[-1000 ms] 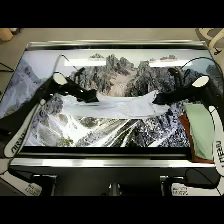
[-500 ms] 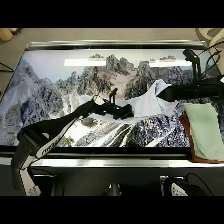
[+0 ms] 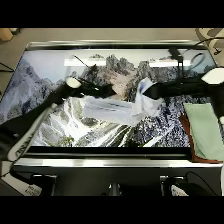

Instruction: Fold the shirts.

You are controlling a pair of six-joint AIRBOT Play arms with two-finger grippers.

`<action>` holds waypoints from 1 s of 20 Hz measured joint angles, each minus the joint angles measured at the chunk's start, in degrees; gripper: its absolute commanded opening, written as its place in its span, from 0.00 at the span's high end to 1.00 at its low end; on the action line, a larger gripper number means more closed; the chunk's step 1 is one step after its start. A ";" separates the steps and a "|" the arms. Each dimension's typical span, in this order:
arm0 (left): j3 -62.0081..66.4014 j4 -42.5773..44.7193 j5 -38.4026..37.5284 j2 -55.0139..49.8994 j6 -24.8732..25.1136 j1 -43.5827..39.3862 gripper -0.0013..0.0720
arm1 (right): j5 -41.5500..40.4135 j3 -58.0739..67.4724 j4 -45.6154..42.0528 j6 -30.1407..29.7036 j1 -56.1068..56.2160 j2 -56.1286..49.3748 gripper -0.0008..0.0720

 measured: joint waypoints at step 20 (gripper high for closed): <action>-0.37 19.96 -16.20 29.31 -0.70 22.18 0.95 | 1.92 5.20 -10.14 0.59 0.50 -22.01 0.09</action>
